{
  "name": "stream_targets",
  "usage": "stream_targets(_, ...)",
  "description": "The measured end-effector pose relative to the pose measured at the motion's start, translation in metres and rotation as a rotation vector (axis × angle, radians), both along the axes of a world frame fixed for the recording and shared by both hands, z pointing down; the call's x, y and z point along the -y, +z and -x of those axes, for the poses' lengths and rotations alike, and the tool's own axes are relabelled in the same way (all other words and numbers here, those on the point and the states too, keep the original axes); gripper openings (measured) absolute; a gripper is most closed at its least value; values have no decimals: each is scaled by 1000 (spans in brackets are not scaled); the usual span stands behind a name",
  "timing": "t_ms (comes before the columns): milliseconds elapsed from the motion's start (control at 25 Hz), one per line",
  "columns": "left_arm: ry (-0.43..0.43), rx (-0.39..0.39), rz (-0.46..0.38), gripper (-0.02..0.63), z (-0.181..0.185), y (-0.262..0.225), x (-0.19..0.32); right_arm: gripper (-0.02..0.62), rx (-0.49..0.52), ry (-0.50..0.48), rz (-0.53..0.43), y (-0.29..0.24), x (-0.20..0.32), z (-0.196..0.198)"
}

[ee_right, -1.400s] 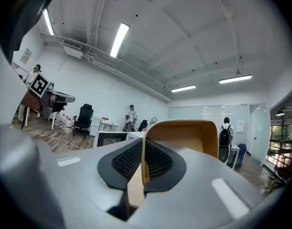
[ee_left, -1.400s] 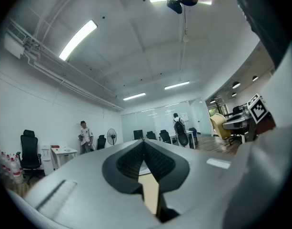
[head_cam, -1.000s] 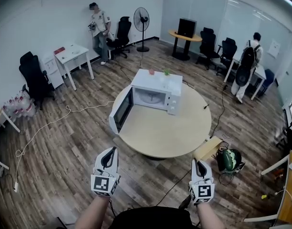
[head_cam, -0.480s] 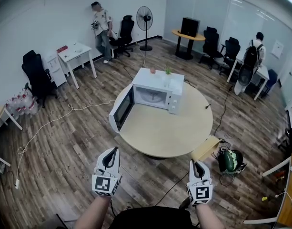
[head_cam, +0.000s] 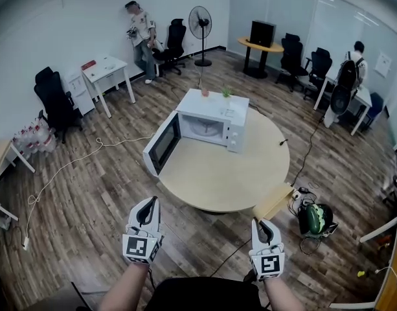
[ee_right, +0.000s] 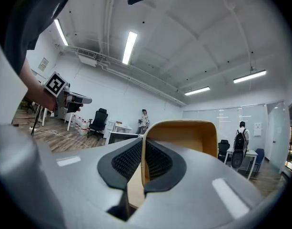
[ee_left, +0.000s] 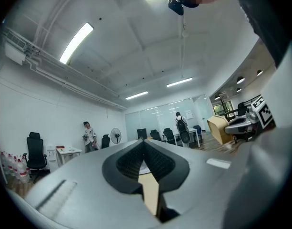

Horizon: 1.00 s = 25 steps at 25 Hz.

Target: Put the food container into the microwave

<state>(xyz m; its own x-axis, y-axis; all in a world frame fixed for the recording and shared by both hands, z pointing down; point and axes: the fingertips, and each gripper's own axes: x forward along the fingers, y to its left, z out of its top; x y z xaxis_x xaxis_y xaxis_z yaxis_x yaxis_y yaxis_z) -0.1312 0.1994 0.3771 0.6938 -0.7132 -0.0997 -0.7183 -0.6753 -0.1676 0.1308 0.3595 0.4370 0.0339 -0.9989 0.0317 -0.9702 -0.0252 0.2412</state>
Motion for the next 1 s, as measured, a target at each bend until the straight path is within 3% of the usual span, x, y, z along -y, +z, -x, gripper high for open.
stream_targets(280, -45, 23, -15, 0, -11, 0, -4, 20, 19, -30, -17, 7, 12, -26)
stream_targets(480, -47, 32, -16, 0, -17, 2, 20, 20, 38, -40, -19, 10, 43, -31)
stream_targets(1000, 67, -10, 17, 0, -53, 12, 210, 20, 21, 24, 19, 1, 212, -32)
